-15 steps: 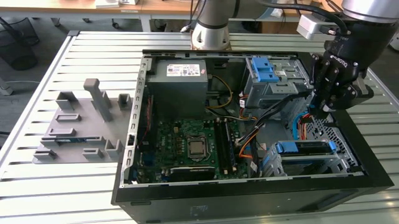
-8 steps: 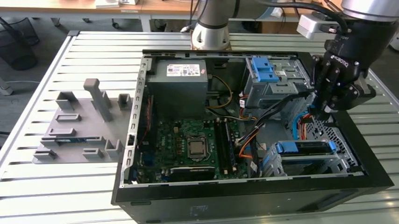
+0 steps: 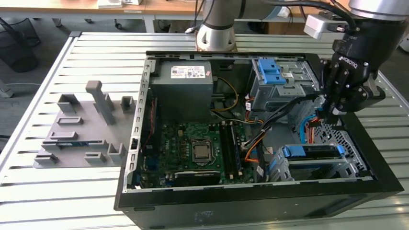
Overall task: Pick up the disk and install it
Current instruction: 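Insert the first disk wire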
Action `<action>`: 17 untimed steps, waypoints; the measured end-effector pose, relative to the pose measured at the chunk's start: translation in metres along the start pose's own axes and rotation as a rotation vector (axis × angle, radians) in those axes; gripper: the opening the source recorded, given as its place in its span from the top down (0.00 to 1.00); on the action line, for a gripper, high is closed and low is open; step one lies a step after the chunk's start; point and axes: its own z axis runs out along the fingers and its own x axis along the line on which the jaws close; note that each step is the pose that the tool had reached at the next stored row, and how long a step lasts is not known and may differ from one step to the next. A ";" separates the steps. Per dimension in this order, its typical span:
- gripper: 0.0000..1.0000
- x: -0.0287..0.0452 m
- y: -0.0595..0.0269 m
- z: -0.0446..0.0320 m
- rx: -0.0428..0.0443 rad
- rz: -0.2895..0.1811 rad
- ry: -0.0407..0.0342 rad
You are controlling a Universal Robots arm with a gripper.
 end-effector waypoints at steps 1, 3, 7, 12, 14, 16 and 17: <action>0.76 -0.0002 0.0000 -0.0001 0.0000 0.000 0.0015; 0.82 -0.0006 0.0000 -0.0002 0.0001 0.000 0.0043; 0.82 -0.0009 0.0000 -0.0003 0.0001 0.000 0.0063; 0.82 -0.0009 0.0000 -0.0002 -0.0001 0.000 -0.0038; 0.82 -0.0001 -0.0001 0.0002 0.0009 0.000 -0.0065; 0.82 0.0031 0.0002 0.0013 0.0031 0.001 -0.0076; 0.82 0.0049 0.0005 0.0019 0.0045 0.001 -0.0086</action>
